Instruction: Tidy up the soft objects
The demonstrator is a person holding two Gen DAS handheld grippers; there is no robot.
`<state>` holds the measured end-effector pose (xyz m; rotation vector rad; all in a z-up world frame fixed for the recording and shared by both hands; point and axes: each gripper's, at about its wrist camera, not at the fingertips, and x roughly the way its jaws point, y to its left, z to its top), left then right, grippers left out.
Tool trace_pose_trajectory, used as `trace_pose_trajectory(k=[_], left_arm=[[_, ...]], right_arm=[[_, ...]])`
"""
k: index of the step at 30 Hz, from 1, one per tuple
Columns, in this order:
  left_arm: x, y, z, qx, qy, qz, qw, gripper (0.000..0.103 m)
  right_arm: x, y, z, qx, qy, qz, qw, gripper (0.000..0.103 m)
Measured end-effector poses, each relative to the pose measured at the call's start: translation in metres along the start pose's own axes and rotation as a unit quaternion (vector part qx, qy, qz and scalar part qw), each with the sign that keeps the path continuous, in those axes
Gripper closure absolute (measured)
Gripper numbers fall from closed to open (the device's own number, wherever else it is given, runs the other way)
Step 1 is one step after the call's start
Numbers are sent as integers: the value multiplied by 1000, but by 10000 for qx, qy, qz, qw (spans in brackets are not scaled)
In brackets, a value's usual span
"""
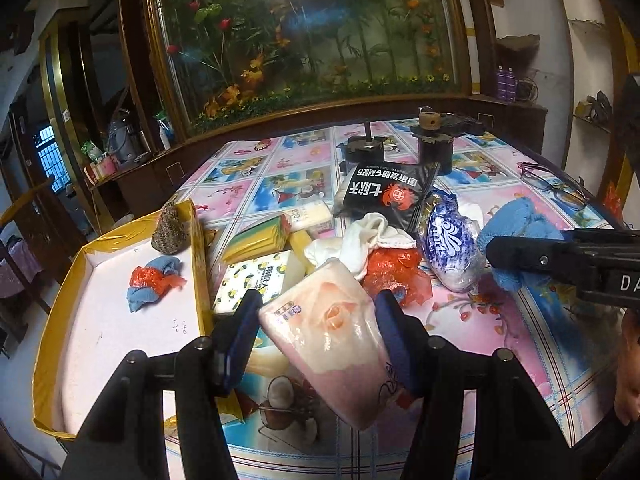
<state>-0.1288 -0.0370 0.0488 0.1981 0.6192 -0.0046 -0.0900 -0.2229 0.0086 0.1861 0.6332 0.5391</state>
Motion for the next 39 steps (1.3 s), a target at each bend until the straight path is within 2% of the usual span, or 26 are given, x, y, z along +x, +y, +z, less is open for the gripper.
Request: trace_pose_trajectory(k=[13,39], left_arm=[[0,-7,-1,172,13,18,9998,45],[2,-8,-3,216,76,25,9997,45]], right_arm=[[0,-1,0,29,6,15,10000,61],[0,-2,0,38,7,27,10000,61]])
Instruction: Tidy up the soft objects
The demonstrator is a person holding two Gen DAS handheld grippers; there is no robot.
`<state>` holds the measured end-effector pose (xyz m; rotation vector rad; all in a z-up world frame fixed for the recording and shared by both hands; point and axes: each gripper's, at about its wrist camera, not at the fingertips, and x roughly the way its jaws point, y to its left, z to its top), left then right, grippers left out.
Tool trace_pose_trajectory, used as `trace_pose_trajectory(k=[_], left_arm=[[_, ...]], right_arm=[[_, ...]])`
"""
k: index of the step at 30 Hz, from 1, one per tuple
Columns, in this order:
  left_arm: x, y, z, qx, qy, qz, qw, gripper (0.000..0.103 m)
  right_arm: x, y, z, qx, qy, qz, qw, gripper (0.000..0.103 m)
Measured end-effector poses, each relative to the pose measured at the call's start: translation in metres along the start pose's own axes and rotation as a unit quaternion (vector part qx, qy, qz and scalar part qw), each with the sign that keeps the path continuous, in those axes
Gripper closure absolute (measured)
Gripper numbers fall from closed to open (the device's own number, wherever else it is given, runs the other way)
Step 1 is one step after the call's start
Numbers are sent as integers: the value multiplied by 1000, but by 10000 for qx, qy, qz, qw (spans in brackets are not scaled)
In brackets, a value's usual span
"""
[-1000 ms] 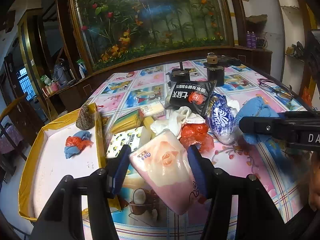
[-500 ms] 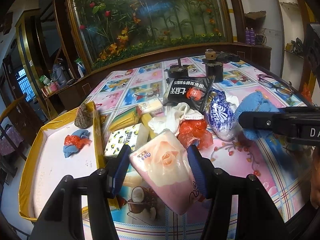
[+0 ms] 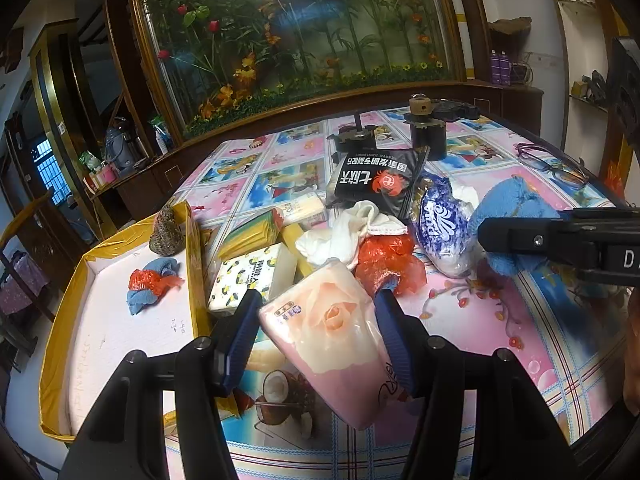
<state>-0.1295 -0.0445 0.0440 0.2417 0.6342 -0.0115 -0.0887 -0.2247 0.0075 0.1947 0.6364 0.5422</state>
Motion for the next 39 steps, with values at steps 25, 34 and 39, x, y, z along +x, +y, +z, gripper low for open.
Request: trace_pose_trajectory(k=[25,34,39], left_arm=[[1,0,-1,7,10,2,10000,45],[0,1,-5,-1,-13,-9,10000,45],[-5,3,-3,2,-48,-32,10000,45]], right_arm=[[0,0,0,9,-7,6,10000,61],[0,-1,-1,31,-13,-5,10000,61],[0,-1,-1,52,-15,-2,10000,61]])
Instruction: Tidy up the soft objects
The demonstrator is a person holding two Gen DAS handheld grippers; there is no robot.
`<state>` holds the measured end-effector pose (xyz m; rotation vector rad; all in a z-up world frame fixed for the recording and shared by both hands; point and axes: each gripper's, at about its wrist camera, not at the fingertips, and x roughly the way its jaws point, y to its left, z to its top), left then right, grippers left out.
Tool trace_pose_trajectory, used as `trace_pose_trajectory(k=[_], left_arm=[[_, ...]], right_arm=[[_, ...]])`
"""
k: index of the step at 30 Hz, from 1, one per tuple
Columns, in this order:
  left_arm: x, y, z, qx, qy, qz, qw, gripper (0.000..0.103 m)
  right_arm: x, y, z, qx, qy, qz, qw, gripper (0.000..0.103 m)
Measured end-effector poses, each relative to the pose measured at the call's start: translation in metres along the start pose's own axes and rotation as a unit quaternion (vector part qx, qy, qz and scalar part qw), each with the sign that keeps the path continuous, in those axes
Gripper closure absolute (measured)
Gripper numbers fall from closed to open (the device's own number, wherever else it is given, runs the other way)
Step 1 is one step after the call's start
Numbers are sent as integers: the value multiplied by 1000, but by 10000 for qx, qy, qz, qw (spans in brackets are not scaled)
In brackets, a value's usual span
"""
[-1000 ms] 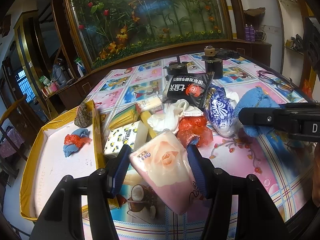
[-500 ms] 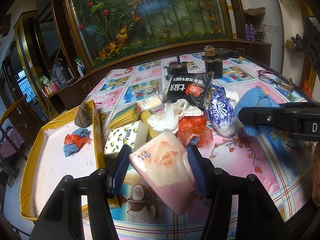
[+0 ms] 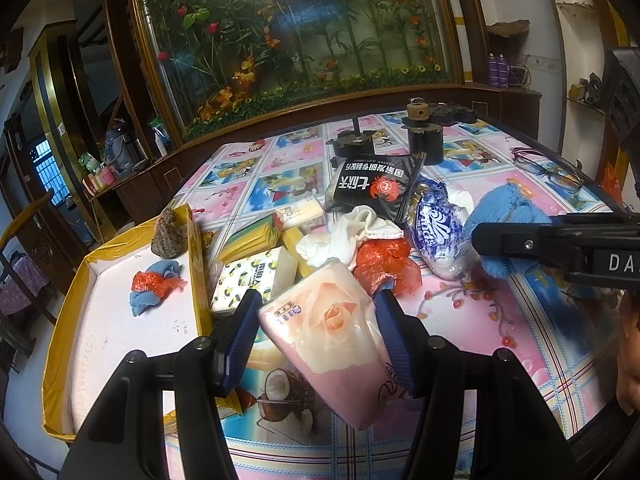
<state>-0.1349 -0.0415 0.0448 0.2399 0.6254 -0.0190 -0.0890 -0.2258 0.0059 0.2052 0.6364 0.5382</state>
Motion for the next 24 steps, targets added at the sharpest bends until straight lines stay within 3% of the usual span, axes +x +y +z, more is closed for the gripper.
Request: trace_pose_trajectory(k=[10,24], left_arm=[[-8,10,1,-197,159,-270,9993,45],[-6,12,1,-234,250,-328,9989,45]], right_arm=[[0,5,-2,14,4,-3,10000,61],[0,10,-4,8,-2,-5,10000,61]])
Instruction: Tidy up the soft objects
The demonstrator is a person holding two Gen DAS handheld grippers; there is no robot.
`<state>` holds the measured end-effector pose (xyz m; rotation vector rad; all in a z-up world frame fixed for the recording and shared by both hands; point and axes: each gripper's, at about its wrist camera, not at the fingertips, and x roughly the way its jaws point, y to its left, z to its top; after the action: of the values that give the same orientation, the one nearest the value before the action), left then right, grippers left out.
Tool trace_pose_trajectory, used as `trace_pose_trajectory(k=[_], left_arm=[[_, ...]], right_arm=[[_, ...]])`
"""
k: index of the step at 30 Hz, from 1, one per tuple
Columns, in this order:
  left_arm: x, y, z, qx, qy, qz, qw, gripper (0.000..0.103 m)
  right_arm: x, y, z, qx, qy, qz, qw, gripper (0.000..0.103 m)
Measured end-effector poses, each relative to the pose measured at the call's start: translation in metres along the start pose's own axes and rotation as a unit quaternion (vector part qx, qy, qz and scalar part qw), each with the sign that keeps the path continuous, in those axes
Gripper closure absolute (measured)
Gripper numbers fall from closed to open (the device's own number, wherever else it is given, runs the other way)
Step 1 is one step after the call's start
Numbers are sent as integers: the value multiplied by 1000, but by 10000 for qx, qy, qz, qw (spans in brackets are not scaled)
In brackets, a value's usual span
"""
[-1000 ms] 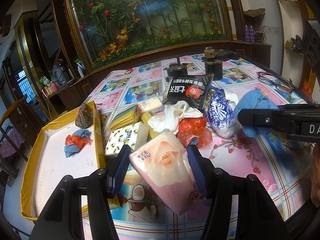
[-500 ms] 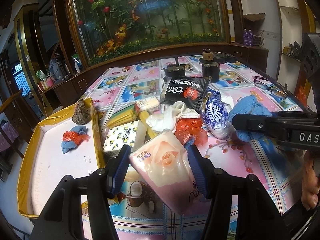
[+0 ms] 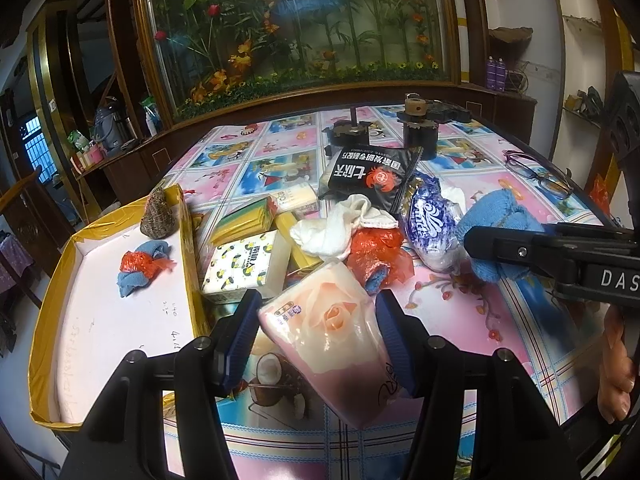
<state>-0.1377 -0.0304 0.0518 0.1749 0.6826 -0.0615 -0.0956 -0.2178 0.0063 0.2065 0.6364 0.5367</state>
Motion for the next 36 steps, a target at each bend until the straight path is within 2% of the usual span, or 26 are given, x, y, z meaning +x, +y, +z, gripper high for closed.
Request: trace_pose_trajectory(k=[13,24,31,36], left_arm=[[-1,0,0,-29,-36,-9,10000,45],[-12,16,5,-204,-171,-1,9996,45],[-29,57,15,-674,-430,147,9967,45],[-29,103,14,-1180,-423,340,9915,45]], right_arm=[[-4,4,3,-61,-35,-22,10000,61],[-1,21,15,-277,-21,-7,9996,61],[3,50,36,-548,-97,74,9984,61],[23,80,46,-753,38,215,9969,61]])
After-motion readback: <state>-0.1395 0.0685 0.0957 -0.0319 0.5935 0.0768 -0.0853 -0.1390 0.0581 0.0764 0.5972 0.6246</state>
